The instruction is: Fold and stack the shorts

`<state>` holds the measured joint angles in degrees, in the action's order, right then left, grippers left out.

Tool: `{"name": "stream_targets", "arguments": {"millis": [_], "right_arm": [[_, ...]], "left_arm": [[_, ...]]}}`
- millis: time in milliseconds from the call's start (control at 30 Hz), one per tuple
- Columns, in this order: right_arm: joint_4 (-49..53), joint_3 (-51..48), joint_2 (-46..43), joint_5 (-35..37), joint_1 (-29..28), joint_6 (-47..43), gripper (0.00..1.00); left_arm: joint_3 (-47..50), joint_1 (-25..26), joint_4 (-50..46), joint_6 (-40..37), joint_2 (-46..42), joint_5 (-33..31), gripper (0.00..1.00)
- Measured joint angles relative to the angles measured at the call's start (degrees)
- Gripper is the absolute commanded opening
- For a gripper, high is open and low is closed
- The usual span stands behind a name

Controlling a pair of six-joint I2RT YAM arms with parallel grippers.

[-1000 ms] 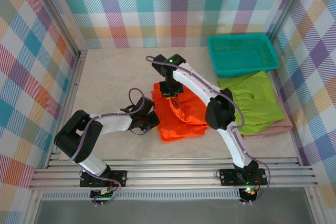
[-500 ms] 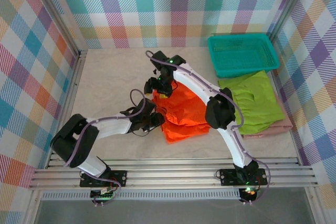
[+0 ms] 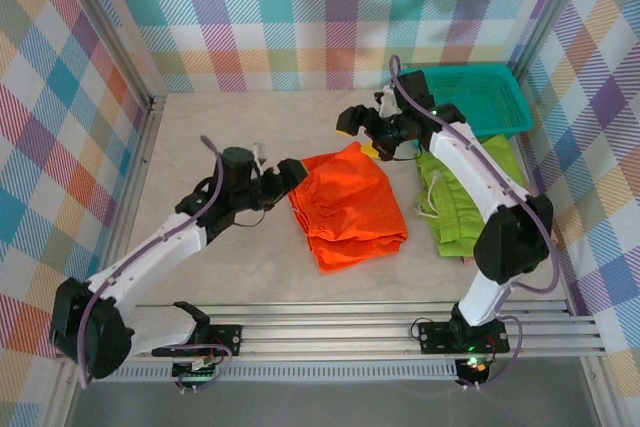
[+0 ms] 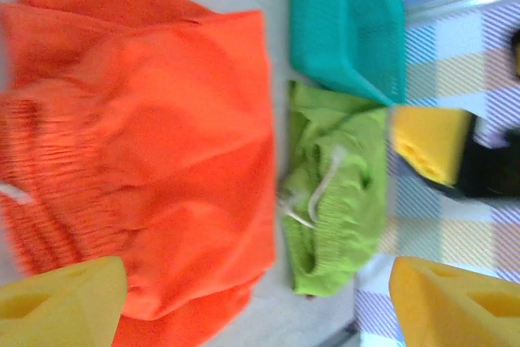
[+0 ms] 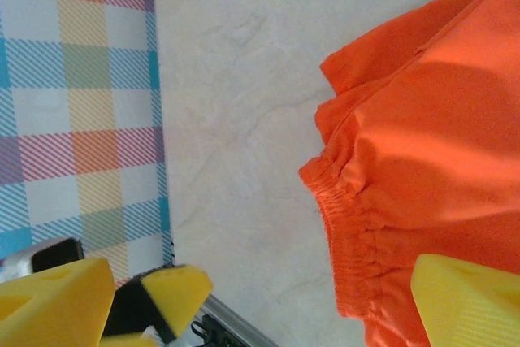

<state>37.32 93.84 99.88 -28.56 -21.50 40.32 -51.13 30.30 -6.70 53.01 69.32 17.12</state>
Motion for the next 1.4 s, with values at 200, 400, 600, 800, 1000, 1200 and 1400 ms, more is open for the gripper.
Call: {"name": "stream_targets", "arguments": {"millis": [200, 400, 600, 800, 1000, 1200, 1400], "right_arm": [[-3.5, 5.6, 12.2, -3.3, 2.2, 0.4, 0.95], [-6.3, 12.9, 23.1, -5.0, 2.3, 1.5, 0.95], [-7.1, 17.6, 31.0, -4.7, 2.3, 1.5, 0.95], [-7.5, 19.6, 36.2, -3.4, 2.3, 1.2, 0.95], [-8.6, 18.6, 37.6, -3.1, 2.2, 1.3, 0.96], [-10.1, 16.6, 36.0, -3.7, 2.0, 0.5, 0.98], [-10.6, 6.3, 21.0, -0.6, 2.0, -4.9, 0.99]], "left_arm": [[-1.5, 4.9, 7.7, 2.3, 11.2, 4.5, 0.86], [-1.5, 8.1, 14.9, 3.6, 21.9, 6.0, 0.86], [1.1, 8.9, 17.7, 2.7, 27.8, 4.4, 0.86], [8.5, 9.8, 24.5, 2.4, 26.1, 2.2, 0.87], [14.5, 10.4, 29.6, 2.5, 22.5, 0.4, 0.87], [15.1, 10.6, 24.3, 1.2, 18.5, -1.0, 0.91], [7.4, 9.4, 6.1, -2.4, 11.7, -1.9, 0.97]]}}
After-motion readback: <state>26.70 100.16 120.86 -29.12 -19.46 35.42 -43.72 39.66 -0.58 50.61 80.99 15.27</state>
